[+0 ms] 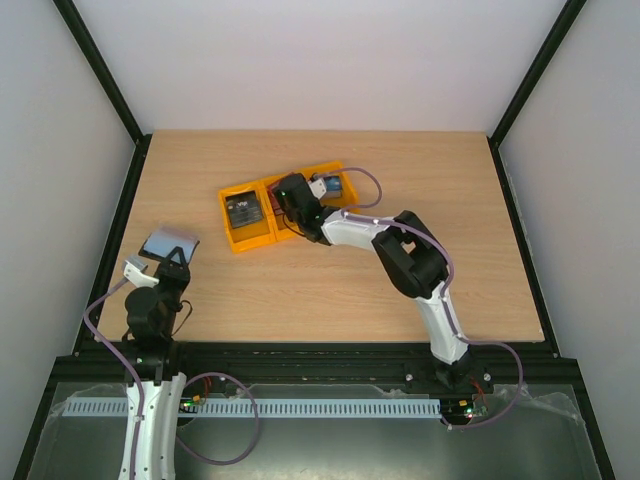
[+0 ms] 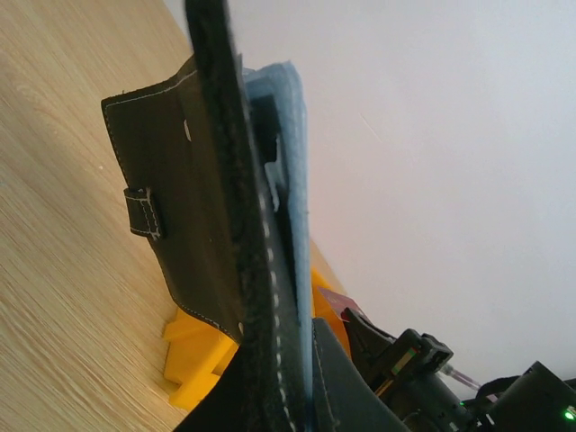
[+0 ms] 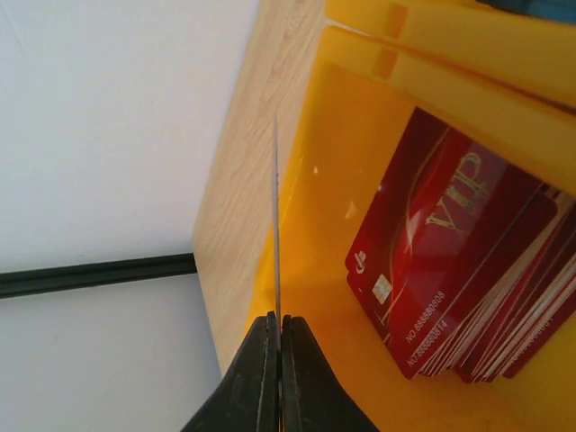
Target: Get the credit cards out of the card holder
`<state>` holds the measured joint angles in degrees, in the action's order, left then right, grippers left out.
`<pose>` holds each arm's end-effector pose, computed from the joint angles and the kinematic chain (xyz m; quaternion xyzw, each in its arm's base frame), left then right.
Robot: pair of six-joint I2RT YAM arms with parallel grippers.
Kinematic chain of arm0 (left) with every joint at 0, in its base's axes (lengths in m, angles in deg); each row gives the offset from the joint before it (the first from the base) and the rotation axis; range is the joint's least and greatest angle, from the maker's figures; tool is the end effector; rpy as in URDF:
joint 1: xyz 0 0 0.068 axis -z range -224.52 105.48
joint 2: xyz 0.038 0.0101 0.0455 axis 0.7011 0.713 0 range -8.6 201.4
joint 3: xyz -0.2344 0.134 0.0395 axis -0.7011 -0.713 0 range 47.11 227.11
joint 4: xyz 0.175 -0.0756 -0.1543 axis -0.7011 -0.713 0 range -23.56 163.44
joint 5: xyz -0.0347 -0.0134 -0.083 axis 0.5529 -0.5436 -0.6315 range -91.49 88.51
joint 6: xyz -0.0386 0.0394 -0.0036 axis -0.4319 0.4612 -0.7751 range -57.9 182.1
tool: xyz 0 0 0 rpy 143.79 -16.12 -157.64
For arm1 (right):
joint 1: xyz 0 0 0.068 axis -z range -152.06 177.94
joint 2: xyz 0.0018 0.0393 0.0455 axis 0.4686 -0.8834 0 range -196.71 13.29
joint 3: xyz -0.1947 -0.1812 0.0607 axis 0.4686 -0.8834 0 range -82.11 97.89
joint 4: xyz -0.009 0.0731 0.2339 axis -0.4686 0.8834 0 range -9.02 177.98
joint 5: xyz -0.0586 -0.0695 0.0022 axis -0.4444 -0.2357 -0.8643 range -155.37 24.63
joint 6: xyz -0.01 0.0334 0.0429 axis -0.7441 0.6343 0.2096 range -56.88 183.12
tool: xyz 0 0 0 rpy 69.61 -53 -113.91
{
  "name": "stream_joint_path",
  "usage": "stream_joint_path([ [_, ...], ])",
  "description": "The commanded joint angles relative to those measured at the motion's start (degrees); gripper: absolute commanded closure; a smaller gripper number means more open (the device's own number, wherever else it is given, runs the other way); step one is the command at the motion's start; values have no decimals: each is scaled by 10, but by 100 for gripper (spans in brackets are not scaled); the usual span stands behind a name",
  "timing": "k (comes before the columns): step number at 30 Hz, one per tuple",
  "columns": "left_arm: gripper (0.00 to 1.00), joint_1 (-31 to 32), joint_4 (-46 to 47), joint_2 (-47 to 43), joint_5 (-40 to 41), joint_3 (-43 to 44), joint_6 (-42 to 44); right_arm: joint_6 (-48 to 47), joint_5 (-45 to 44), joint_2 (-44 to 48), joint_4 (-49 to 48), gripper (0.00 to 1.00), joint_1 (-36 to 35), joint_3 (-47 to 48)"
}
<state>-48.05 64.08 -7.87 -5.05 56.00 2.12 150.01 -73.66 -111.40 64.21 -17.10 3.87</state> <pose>0.0844 0.0029 0.2062 -0.3574 0.6187 -0.3503 0.6056 0.3491 0.3418 0.1935 0.3329 0.7576 0.4854 0.2820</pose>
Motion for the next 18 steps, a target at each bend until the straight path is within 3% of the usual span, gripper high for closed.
stream_joint_path([
  [1, 98, 1, 5, -12, -3, -6, -4, 54, -25, -26, 13, 98, -7, 21],
  [10, 98, 1, -3, -13, 4, -7, -12, 81, -6, -63, 20, 96, -17, 52],
  [11, 98, 2, -4, -12, 3, -8, -13, 86, -3, -65, 22, 91, -18, 58],
  [15, 98, 3, -5, -12, 6, -8, -14, 103, -7, -48, 1, 53, -19, 23],
  [18, 98, 3, -11, -13, 6, -10, -22, 81, -24, -34, 14, 40, -20, 30],
])
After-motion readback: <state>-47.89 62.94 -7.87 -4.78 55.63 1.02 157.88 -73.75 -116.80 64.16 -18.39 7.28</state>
